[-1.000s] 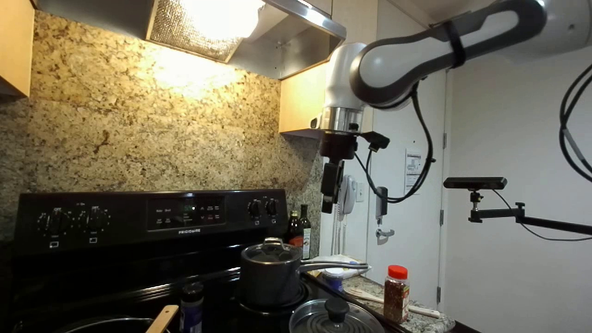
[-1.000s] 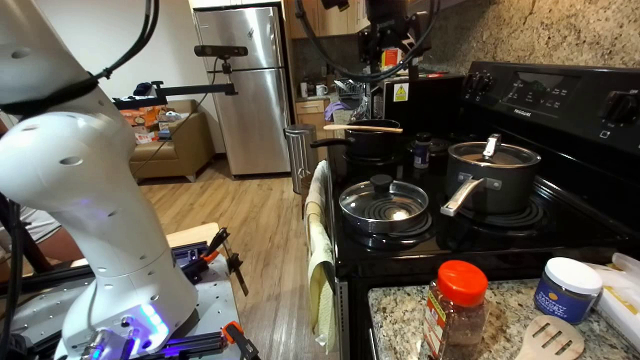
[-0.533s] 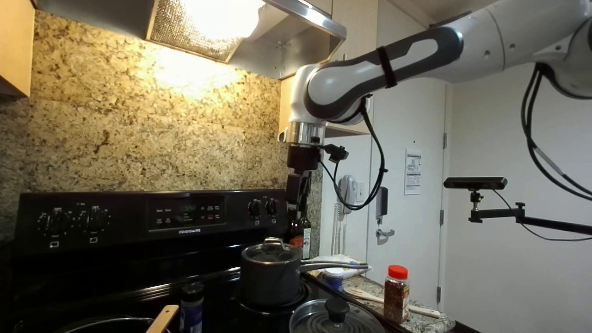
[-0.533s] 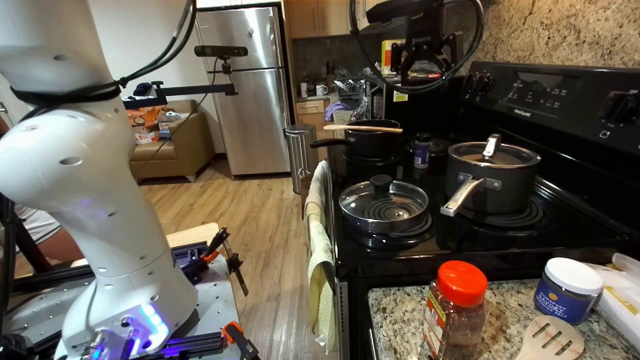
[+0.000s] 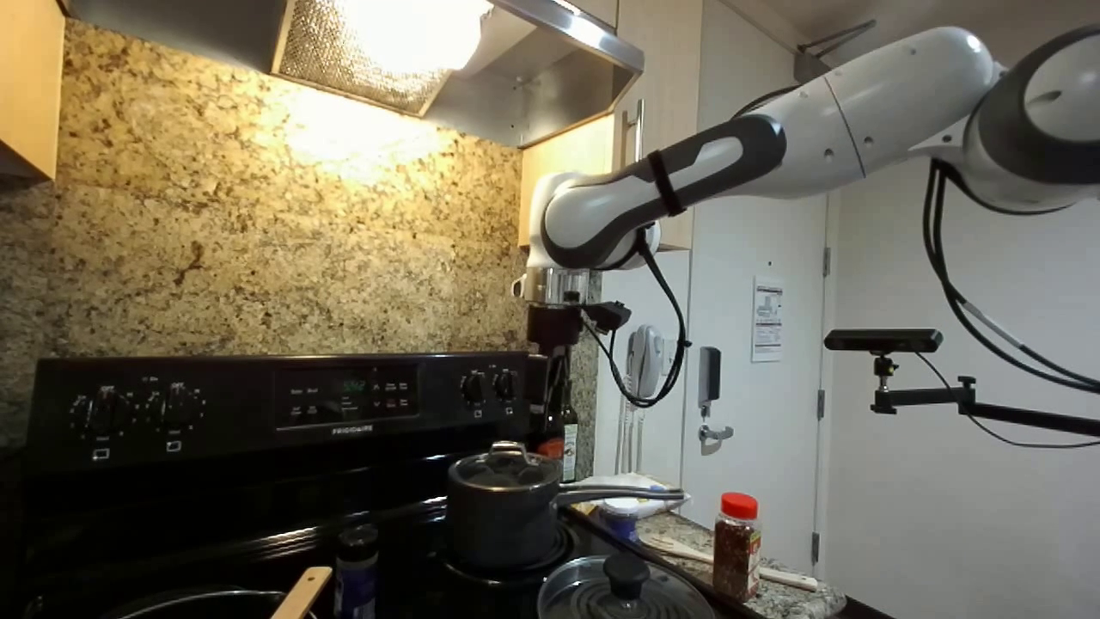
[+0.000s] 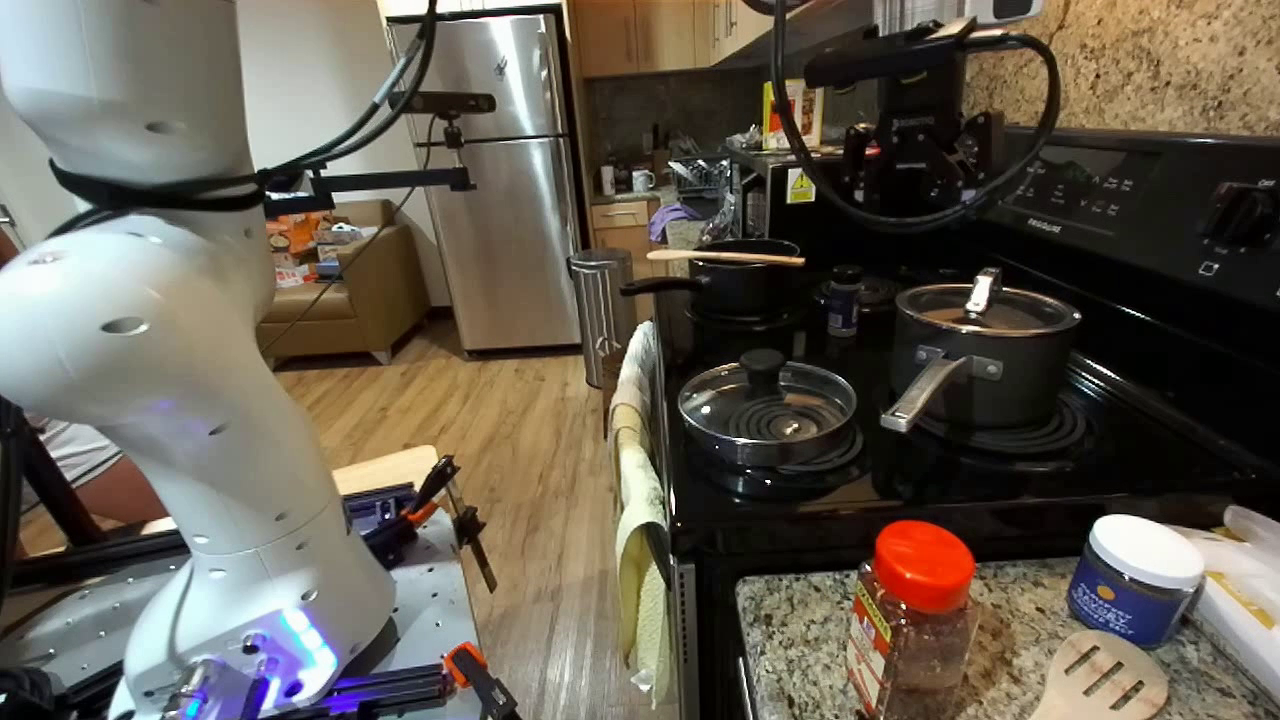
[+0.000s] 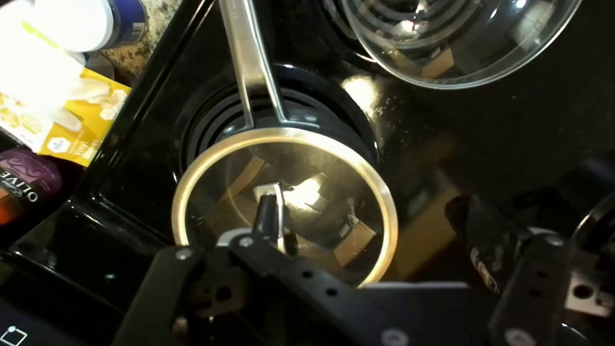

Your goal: Take the lid off the pot on the top plate on the stove

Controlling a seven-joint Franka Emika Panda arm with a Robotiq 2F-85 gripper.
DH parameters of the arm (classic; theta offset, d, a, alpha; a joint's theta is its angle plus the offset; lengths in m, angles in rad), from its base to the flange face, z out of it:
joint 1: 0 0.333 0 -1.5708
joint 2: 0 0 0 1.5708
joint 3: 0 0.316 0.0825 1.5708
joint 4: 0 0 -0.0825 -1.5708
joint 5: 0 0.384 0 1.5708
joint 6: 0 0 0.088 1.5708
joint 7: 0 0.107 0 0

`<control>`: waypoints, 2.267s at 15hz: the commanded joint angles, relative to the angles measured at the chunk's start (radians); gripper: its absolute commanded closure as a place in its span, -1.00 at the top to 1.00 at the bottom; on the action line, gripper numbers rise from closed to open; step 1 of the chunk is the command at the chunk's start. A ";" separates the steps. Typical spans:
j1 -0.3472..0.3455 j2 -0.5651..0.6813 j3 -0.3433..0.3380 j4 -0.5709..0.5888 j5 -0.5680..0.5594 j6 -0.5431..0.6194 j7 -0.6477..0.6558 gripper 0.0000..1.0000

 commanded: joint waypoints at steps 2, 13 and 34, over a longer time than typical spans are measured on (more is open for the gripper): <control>-0.024 0.035 0.012 0.027 -0.004 0.015 -0.028 1.00; -0.047 0.176 0.024 0.237 -0.005 0.023 -0.137 1.00; -0.127 0.400 0.082 0.471 0.058 -0.072 -0.204 -0.19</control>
